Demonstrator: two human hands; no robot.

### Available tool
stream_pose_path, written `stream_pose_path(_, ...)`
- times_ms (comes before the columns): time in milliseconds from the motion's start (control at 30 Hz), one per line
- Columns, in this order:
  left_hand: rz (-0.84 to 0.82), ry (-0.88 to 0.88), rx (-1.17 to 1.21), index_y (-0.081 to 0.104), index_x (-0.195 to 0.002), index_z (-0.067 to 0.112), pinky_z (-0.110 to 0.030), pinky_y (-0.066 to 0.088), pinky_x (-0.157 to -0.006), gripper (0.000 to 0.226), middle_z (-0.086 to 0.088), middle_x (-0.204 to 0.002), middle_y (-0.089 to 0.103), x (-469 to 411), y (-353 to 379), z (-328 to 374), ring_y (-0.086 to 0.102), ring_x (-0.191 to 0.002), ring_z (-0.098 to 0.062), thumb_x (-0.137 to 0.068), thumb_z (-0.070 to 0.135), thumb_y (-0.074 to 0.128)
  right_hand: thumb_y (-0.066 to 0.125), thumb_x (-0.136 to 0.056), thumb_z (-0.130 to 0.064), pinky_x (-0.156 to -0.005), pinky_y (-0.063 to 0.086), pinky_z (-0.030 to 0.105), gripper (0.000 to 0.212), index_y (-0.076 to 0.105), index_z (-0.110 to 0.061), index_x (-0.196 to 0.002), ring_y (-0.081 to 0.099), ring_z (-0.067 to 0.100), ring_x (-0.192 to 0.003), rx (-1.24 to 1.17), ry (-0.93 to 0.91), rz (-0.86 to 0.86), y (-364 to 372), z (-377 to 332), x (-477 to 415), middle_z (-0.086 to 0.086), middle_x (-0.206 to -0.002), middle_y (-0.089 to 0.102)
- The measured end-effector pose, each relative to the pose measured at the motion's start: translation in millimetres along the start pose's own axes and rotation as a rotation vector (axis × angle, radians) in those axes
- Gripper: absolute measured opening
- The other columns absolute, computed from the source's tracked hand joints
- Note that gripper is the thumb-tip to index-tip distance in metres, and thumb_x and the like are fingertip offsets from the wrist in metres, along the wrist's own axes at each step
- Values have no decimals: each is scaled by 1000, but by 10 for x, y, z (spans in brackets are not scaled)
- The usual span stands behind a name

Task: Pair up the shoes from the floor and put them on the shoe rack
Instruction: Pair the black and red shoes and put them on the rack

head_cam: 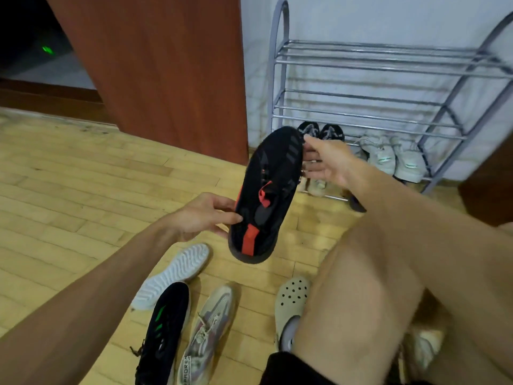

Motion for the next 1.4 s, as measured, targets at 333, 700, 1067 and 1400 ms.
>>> stream_pose_path(333,108,227,30,71,-89,12,-23,51,-55,16,0,-74,68,-452,720,1823,61,-68,-17,-92,13,55,64,-91,-21,-88,57,44,27,65,-12,-116,65,25,-89,6,-168,-114,-970,-611,529,6,-102,69)
stream_pose_path(700,-168,102,-127,69,-100,17,-23,50,-57,32,0,-92,73,-828,2549,2350,65,-76,-15,-74,34,77,66,-89,-19,-59,59,27,14,69,-9,-99,72,14,-68,18,-117,125,-2628,-74,1230,1,-84,74)
stream_pose_path(1067,-322,-259,-95,61,-109,10,-36,52,-76,33,-7,-101,67,-1119,4140,1333,63,-89,-23,-79,10,75,59,-93,-38,-81,57,37,42,64,-7,-120,66,27,-102,-43,211,270,-3449,1677,1673,6,-118,68)
stream_pose_path(1400,-342,-449,-186,56,-112,13,-35,40,-83,29,-6,-108,60,-1321,4236,403,52,-100,-22,-86,6,66,58,-93,-19,-78,57,37,20,65,-3,-103,63,23,-75,11,648,329,-2924,3502,1988,9,-89,64)
Point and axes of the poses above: each hand's wrist, its own x-axis away from the middle knuckle, its own y-axis out of the palm, z = x × y, the point moved 1 cm from there along -x, towards the middle knuckle
